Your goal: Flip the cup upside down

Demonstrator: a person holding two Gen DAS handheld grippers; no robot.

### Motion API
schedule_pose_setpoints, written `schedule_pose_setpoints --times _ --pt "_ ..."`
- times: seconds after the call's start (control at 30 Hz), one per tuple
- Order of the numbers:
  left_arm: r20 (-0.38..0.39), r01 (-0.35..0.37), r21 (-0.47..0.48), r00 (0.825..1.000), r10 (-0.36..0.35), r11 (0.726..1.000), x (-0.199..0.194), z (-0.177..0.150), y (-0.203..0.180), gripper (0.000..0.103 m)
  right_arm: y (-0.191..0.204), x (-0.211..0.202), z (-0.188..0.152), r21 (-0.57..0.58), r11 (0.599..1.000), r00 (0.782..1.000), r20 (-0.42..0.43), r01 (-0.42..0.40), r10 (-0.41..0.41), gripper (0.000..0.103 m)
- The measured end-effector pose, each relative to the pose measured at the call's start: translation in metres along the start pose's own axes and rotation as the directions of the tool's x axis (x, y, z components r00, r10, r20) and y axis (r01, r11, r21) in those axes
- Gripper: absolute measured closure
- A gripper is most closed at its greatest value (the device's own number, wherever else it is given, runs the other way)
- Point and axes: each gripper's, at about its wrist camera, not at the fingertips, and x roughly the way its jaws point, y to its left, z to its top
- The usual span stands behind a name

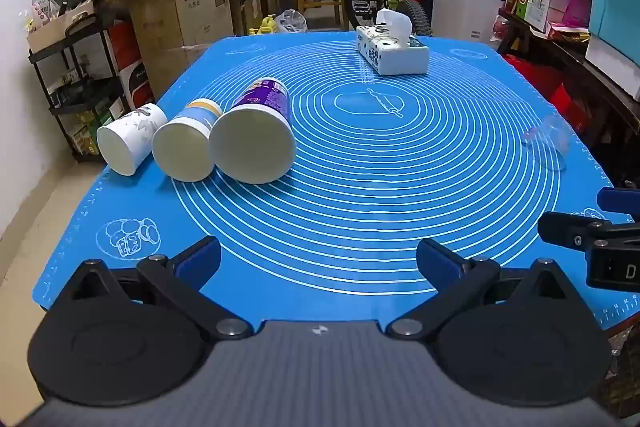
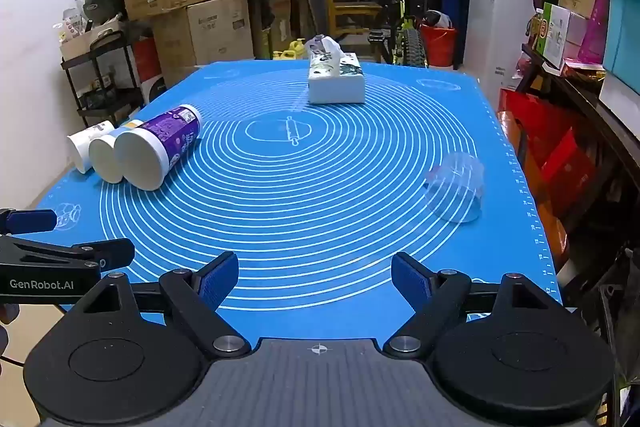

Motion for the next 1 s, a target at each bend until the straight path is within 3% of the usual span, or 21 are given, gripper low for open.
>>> schedule_pose_setpoints --times 1.0 --pt "-0.001 -0.006 0.004 1.000 0.006 1.000 -0.0004 0.0006 -0.0038 0.000 -0.0026 0.0003 -0.0038 0.001 1.000 1.000 -0.006 -0.001 0.001 0.017"
